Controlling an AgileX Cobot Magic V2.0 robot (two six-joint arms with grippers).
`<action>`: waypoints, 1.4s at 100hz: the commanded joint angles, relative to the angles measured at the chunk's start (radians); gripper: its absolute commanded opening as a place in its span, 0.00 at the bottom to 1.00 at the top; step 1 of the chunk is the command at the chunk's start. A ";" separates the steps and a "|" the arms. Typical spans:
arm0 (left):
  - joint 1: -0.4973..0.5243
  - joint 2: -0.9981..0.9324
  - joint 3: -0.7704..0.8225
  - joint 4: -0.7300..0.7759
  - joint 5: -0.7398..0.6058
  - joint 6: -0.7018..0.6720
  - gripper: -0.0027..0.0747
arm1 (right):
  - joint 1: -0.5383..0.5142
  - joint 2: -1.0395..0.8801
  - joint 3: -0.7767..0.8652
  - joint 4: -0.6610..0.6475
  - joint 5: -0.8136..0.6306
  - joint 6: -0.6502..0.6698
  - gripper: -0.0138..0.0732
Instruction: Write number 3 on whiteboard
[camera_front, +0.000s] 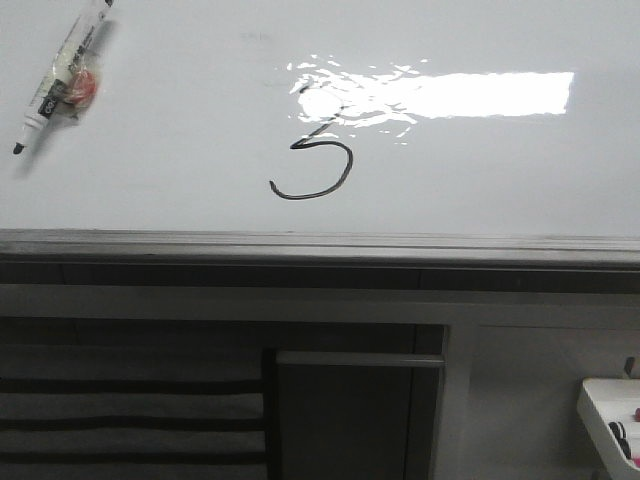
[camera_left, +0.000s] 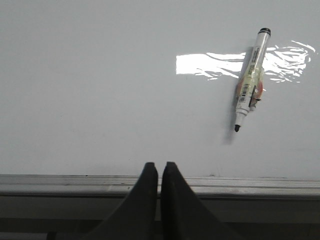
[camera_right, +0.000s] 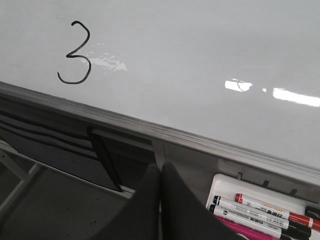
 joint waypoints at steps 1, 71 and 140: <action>0.001 -0.032 0.002 0.001 -0.085 -0.009 0.01 | -0.007 0.009 -0.028 -0.015 -0.070 -0.001 0.07; 0.001 -0.032 0.002 0.001 -0.085 -0.009 0.01 | -0.335 -0.431 0.483 0.023 -0.529 0.005 0.07; 0.001 -0.032 0.002 0.001 -0.085 -0.009 0.01 | -0.335 -0.429 0.603 0.023 -0.694 0.005 0.07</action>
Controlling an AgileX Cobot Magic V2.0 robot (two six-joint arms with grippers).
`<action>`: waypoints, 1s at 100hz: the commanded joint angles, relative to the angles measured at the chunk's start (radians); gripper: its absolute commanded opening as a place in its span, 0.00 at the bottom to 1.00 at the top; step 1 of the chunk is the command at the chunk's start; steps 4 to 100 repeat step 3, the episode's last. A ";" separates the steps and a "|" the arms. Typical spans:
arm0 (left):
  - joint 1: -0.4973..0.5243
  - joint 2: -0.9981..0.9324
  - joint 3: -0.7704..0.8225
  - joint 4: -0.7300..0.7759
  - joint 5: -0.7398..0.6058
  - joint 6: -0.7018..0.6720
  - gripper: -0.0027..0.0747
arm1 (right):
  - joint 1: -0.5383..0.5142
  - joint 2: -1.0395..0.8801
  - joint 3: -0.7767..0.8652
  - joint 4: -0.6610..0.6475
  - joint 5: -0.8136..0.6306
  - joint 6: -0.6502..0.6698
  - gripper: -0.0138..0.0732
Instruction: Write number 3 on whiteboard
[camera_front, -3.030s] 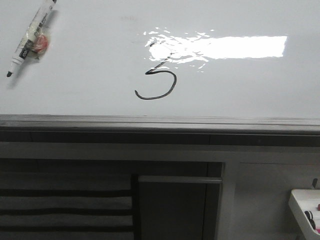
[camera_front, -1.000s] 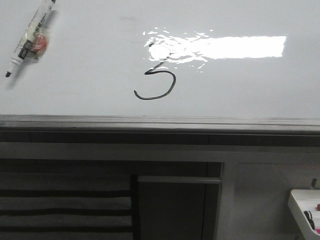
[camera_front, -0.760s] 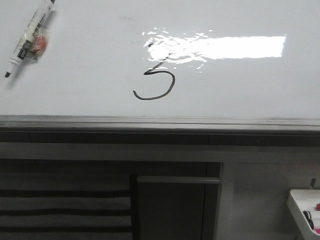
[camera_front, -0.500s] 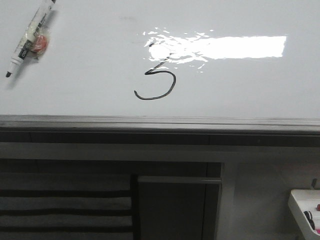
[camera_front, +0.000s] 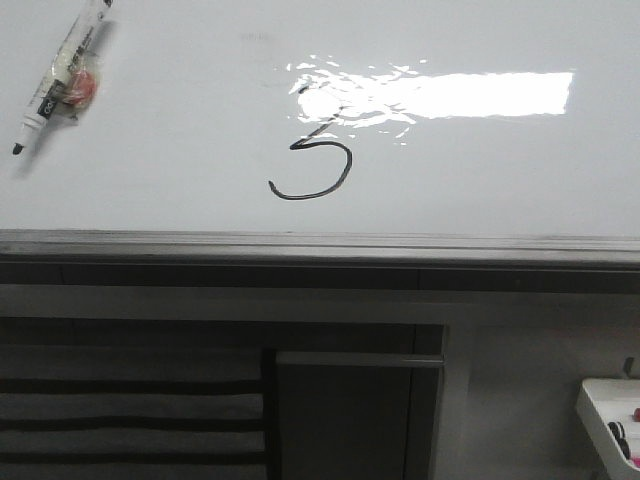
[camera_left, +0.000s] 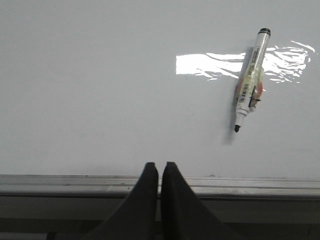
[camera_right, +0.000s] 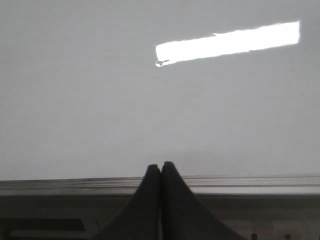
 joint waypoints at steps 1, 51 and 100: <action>0.001 -0.032 0.002 0.001 -0.085 -0.009 0.01 | -0.007 -0.019 0.022 0.000 -0.086 -0.003 0.07; 0.001 -0.032 0.002 0.001 -0.085 -0.009 0.01 | -0.007 -0.019 0.022 0.000 -0.086 -0.003 0.07; 0.001 -0.032 0.002 0.001 -0.085 -0.009 0.01 | -0.007 -0.019 0.022 0.000 -0.086 -0.003 0.07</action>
